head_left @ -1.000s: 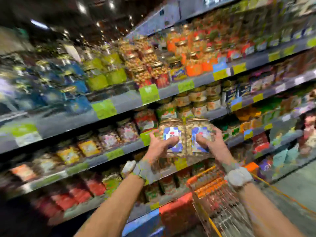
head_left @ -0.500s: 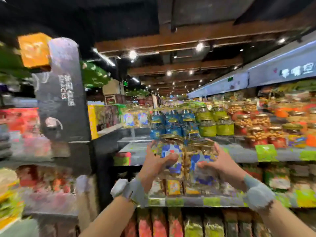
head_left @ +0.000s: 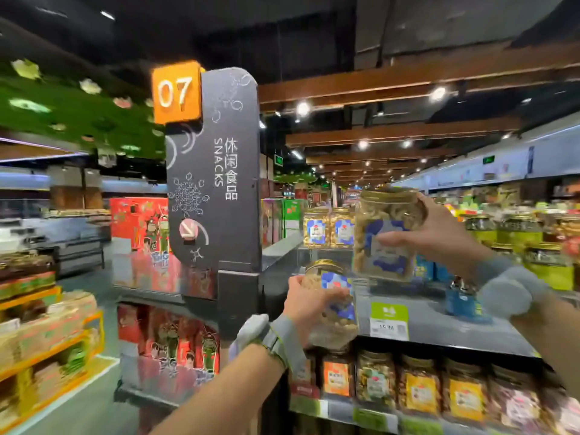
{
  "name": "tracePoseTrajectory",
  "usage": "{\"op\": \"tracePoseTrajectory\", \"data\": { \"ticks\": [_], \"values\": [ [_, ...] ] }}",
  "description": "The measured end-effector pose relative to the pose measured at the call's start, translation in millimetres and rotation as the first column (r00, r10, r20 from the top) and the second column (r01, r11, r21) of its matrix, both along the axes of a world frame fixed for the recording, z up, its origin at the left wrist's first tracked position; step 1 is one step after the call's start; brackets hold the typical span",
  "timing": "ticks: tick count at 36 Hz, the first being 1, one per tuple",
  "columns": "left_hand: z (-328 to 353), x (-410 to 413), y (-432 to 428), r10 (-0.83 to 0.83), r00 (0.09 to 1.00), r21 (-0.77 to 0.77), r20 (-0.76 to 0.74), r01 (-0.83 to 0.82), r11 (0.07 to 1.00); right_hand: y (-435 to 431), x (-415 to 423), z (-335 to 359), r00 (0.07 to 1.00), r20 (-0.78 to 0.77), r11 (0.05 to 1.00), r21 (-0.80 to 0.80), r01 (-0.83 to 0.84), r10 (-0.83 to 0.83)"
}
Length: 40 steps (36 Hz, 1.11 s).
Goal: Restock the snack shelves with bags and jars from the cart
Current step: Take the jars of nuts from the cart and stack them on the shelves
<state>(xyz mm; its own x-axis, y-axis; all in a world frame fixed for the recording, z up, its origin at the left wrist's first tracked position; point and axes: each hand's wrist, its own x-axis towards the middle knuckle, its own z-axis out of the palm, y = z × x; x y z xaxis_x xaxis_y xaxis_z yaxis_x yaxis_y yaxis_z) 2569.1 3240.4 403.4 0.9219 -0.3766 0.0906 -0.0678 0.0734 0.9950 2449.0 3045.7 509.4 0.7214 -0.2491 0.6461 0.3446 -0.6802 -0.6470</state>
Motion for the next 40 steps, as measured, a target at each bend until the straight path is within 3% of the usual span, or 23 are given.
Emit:
{"op": "tracePoseTrajectory", "data": {
  "ticks": [7, 12, 21, 28, 40],
  "values": [
    [-5.0, 43.0, -20.9, 0.114, 0.990, -0.065, 0.078, -0.109, 0.992, -15.3, 85.1, 36.6, 0.998, -0.024, 0.991, -0.122, 0.057, -0.061],
    [-9.1, 73.9, -37.4, 0.224, 0.965, -0.093, 0.134, -0.213, 0.973, -35.6, 144.3, 25.5, 0.991, -0.057, 0.978, -0.180, 0.106, -0.118],
    [-15.3, 115.2, -64.1, 0.341, 0.919, -0.125, 0.197, -0.321, 0.939, -67.3, 221.7, 4.7, 0.990, -0.117, 0.921, -0.388, 0.031, -0.082],
    [-27.5, 126.4, -63.9, 0.354, 0.925, -0.193, 0.138, -0.326, 0.926, -59.4, 260.5, -4.0, 0.986, -0.148, 0.912, -0.409, 0.008, -0.075],
    [-40.0, 144.5, -48.8, 0.366, 0.911, -0.116, 0.190, -0.349, 0.930, -40.9, 330.3, -32.0, 0.943, -0.313, 0.926, -0.376, -0.011, -0.116]
  ]
}}
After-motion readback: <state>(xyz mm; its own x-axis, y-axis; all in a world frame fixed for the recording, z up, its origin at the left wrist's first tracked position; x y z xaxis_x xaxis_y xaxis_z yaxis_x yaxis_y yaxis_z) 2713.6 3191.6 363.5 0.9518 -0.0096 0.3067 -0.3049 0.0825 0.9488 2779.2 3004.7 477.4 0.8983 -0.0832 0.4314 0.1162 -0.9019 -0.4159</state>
